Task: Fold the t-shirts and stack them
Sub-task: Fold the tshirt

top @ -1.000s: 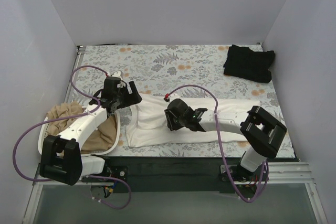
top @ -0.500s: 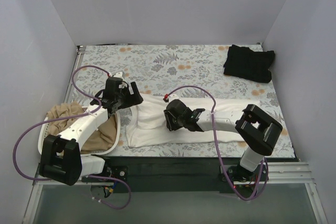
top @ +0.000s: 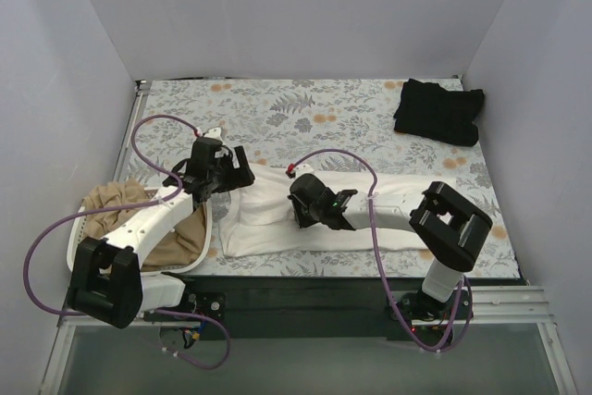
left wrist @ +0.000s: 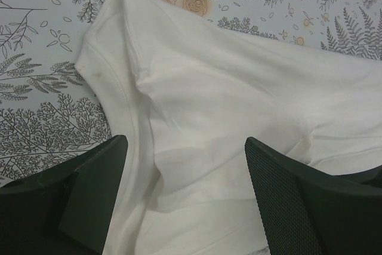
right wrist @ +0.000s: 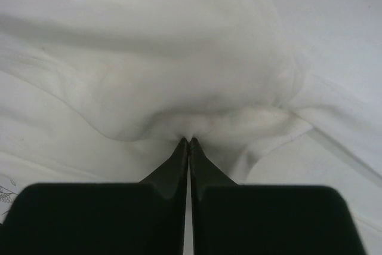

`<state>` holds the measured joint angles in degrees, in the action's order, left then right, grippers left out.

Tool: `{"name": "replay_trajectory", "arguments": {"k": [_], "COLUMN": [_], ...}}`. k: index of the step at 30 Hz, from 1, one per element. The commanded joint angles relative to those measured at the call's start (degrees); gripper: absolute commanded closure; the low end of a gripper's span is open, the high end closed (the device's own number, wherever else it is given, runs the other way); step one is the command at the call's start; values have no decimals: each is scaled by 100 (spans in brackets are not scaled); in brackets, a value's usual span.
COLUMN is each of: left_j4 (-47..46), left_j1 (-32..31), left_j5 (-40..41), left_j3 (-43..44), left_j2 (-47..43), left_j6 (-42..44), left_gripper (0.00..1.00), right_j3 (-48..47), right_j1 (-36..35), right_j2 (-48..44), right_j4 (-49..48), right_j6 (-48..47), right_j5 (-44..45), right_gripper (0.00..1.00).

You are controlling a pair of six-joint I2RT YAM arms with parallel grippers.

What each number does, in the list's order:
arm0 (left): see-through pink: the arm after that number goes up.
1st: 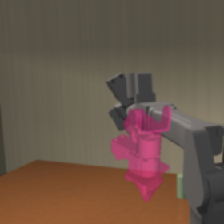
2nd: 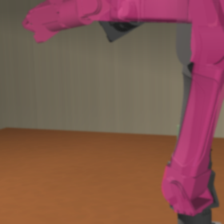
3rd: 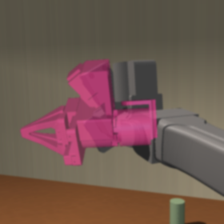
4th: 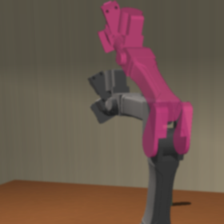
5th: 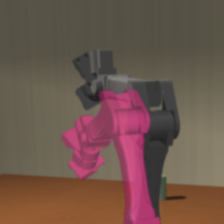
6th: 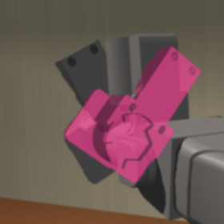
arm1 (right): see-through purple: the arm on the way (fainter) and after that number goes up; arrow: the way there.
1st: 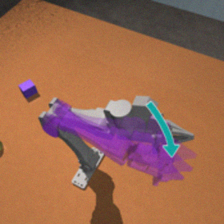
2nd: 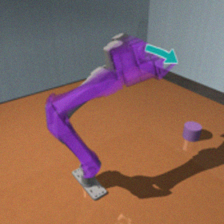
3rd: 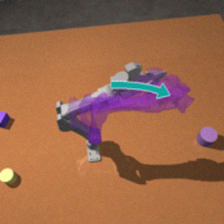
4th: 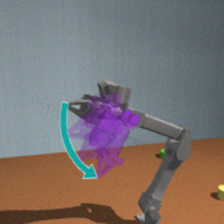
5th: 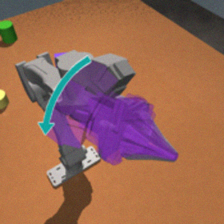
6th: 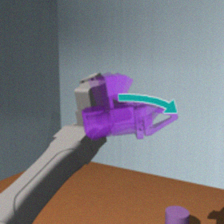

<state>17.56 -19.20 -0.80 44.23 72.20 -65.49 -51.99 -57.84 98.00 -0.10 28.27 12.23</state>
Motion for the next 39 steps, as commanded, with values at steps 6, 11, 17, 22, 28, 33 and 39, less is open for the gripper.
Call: {"name": "replay_trajectory", "arguments": {"k": [6,11,17,22,28,33,39], "left_j4": [81,142,335,423,344,538,520], "left_j1": [-198,-321,-786,-936,-1059,-1392,-1587], "left_j5": [440,545,985,731,713,959,1055], "left_j3": [-63,-55,-55,-282,-722,-758,-1143], "left_j2": [-242,-224,-277,-549,-1024,-822,-936], "left_j6": [89,107,37,-533,-939,-1114,-1474], "left_gripper": [21,21,21,23,27,32,44], "right_j3": [-145,-57,22,57,136,224,242], "right_j1": [-25,-16,-25,-25,19,142,212], "right_j2": [-553,-782,-922,-1054,-1256,-1283,-1151], "right_j4": [1,238,396,493,598,607,616], "right_j6": [91,319,416,442,460,504,539], "right_j5": [139,104,210,227,262,254,157], "right_gripper": [99,99,99,99,99,99,99]}}
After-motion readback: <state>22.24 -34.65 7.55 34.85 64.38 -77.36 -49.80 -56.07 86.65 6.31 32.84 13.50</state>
